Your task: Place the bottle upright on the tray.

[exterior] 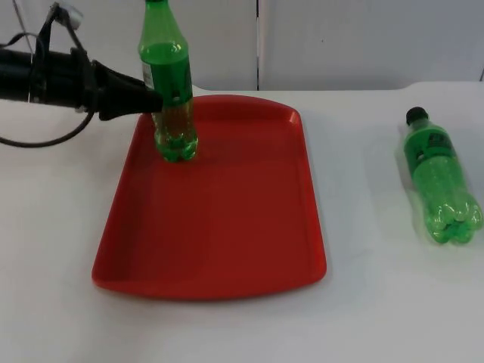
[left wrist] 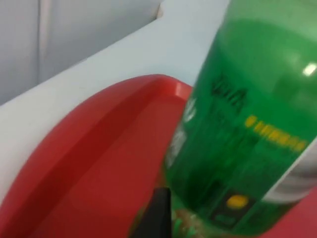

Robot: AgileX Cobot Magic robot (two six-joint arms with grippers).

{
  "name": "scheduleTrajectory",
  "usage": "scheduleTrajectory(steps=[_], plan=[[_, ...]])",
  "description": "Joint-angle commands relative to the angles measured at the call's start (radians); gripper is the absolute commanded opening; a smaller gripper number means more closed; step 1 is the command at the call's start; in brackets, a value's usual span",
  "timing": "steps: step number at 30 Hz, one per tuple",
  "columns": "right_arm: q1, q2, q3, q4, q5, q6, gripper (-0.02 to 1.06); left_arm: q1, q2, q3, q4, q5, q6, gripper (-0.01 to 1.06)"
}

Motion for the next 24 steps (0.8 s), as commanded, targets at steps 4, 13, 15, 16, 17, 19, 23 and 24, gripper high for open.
scheduleTrajectory(steps=[4, 13, 15, 16, 17, 19, 23, 24], plan=[[-0.004, -0.003, 0.0, -0.005, 0.002, -0.015, 1.04, -0.014, -0.041, 0.002, 0.067, 0.016, -0.16, 0.85], [-0.004, -0.003, 0.0, -0.005, 0.002, -0.015, 1.04, -0.026, -0.105, 0.075, 0.16, -0.012, -0.29, 0.85], [-0.004, -0.003, 0.0, -0.005, 0.004, -0.015, 1.04, -0.024, -0.12, 0.107, 0.164, -0.048, -0.305, 0.85], [-0.004, -0.003, 0.0, -0.005, 0.004, -0.015, 1.04, -0.024, -0.135, 0.132, 0.164, -0.075, -0.313, 0.85], [-0.004, -0.003, 0.0, -0.005, 0.004, -0.015, 1.04, -0.024, -0.135, 0.132, 0.164, -0.075, -0.313, 0.85], [-0.004, -0.003, 0.0, -0.005, 0.004, -0.015, 1.04, -0.024, -0.153, 0.169, 0.164, -0.123, -0.328, 0.85], [-0.004, -0.003, 0.0, -0.005, 0.01, -0.015, 1.04, -0.026, -0.173, 0.196, 0.164, -0.145, -0.347, 0.85], [-0.004, -0.003, 0.0, -0.005, 0.01, -0.015, 1.04, -0.026, -0.181, 0.203, 0.164, -0.148, -0.359, 0.85]])
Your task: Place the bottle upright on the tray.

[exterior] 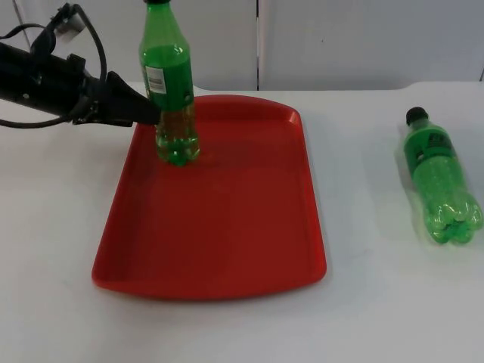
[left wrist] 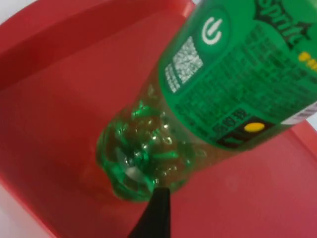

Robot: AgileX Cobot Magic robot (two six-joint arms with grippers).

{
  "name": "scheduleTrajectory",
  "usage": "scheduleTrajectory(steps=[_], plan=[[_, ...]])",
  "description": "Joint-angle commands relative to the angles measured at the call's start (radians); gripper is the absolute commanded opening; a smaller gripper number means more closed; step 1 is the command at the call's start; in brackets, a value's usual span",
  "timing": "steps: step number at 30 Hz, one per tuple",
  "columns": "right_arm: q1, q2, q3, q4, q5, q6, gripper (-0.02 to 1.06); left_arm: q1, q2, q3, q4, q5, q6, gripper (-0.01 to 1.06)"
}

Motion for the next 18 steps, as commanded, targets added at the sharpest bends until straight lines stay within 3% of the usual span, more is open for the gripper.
scheduleTrajectory(steps=[1, 9, 18], plan=[[-0.004, -0.003, 0.0, -0.005, 0.005, -0.015, 1.04, -0.005, -0.026, 0.014, 0.007, -0.007, -0.022, 0.85], [-0.004, -0.003, 0.0, -0.005, 0.007, -0.015, 1.04, -0.01, -0.089, 0.103, 0.032, -0.097, -0.112, 0.85], [-0.004, -0.003, 0.0, -0.005, 0.012, -0.015, 1.04, -0.03, -0.243, 0.266, 0.048, -0.293, -0.237, 0.85]])
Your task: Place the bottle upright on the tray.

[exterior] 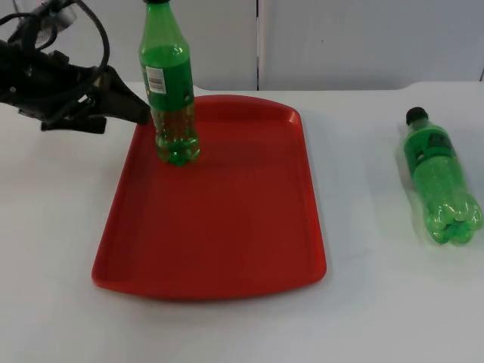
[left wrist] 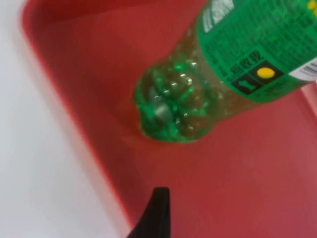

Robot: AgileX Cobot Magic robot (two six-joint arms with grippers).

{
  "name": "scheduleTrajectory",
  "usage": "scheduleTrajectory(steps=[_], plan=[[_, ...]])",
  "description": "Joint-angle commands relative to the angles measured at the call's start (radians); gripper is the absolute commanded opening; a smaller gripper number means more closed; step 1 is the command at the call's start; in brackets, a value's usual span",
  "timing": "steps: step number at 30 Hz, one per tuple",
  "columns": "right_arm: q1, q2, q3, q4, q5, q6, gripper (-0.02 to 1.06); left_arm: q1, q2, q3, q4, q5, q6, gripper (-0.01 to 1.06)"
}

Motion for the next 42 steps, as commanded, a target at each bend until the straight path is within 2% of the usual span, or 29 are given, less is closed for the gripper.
scheduleTrajectory(steps=[1, 4, 5, 10, 12, 15, 18, 19, 20, 24, 25, 26, 29, 30, 32, 36, 42], plan=[[-0.004, -0.003, 0.0, -0.005, 0.009, -0.015, 1.04, -0.004, -0.056, 0.043, 0.012, -0.057, -0.046, 0.85], [-0.004, -0.003, 0.0, -0.005, 0.009, -0.015, 1.04, -0.004, -0.126, 0.105, 0.019, -0.139, -0.101, 0.85], [-0.004, -0.003, 0.0, -0.005, 0.009, -0.015, 1.04, -0.004, -0.126, 0.105, 0.019, -0.139, -0.101, 0.85], [-0.004, -0.003, 0.0, -0.005, 0.009, -0.015, 1.04, -0.004, -0.266, 0.207, 0.05, -0.256, -0.226, 0.85], [-0.004, -0.003, 0.0, -0.005, 0.009, -0.015, 1.04, -0.004, -0.302, 0.229, 0.061, -0.277, -0.251, 0.85], [-0.004, -0.003, 0.0, -0.005, 0.009, -0.015, 1.04, -0.004, -0.38, 0.266, 0.11, -0.319, -0.303, 0.85], [-0.004, -0.003, 0.0, -0.005, 0.009, -0.015, 1.04, -0.004, -0.513, 0.315, 0.271, -0.343, -0.464, 0.85], [-0.004, -0.003, 0.0, -0.005, 0.009, -0.015, 1.04, -0.004, -0.547, 0.328, 0.315, -0.343, -0.514, 0.85], [-0.004, -0.003, 0.0, -0.005, 0.009, -0.015, 1.04, -0.004, -0.547, 0.328, 0.315, -0.343, -0.514, 0.85], [-0.004, -0.003, 0.0, -0.005, 0.009, -0.015, 1.04, -0.004, -0.699, 0.356, 0.562, -0.324, -0.755, 0.85], [-0.004, -0.003, 0.0, -0.005, 0.009, -0.015, 1.04, -0.004, -0.699, 0.356, 0.562, -0.324, -0.755, 0.85], [-0.004, -0.003, 0.0, -0.005, 0.009, -0.015, 1.04, -0.004, -0.756, 0.358, 0.677, -0.304, -0.844, 0.85], [-0.004, -0.003, 0.0, -0.003, 0.008, -0.015, 1.04, -0.004, -0.862, 0.358, 0.885, -0.251, -1.033, 0.85], [-0.004, -0.003, 0.0, -0.003, 0.008, -0.015, 1.04, -0.004, -0.862, 0.358, 0.885, -0.251, -1.033, 0.85], [-0.004, -0.003, 0.0, -0.003, 0.008, -0.015, 1.04, -0.004, -0.931, 0.358, 1.002, -0.209, -1.119, 0.85], [-0.004, -0.003, 0.0, -0.003, 0.008, -0.015, 1.04, -0.004, -1.053, 0.358, 1.139, -0.141, -1.226, 0.85], [-0.004, -0.003, 0.0, -0.003, 0.008, -0.015, 1.04, -0.004, -1.216, 0.358, 1.243, -0.07, -1.3, 0.85]])
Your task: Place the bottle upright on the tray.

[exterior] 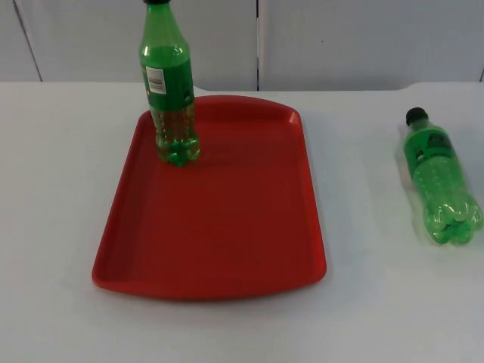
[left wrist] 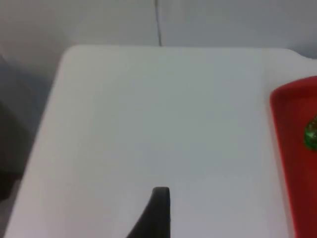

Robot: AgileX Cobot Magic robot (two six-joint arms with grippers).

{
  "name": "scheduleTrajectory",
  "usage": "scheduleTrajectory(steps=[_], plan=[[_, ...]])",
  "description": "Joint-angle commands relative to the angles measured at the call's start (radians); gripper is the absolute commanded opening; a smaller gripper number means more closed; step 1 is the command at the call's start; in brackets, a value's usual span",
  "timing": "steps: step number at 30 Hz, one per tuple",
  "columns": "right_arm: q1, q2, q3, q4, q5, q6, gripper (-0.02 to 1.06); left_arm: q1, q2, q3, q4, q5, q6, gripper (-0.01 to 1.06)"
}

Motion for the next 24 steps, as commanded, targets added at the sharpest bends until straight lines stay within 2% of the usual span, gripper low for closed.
scheduleTrajectory(steps=[1, 6, 16, 24], plan=[[-0.004, -0.003, 0.0, -0.003, 0.0, -0.015, 1.04, -0.004, -0.078, 0.003, 0.048, 0.037, -0.037, 0.85], [-0.004, -0.003, 0.0, -0.001, 0.0, -0.015, 1.04, -0.004, -0.229, 0.003, 0.094, 0.11, -0.062, 0.85], [-0.004, -0.003, 0.0, -0.001, 0.0, -0.015, 1.04, -0.004, -0.432, 0.005, 0.094, 0.23, -0.077, 0.85], [-0.004, -0.003, 0.0, -0.002, 0.007, -0.015, 1.04, -0.004, -0.561, 0.005, 0.096, 0.294, -0.077, 0.85]])
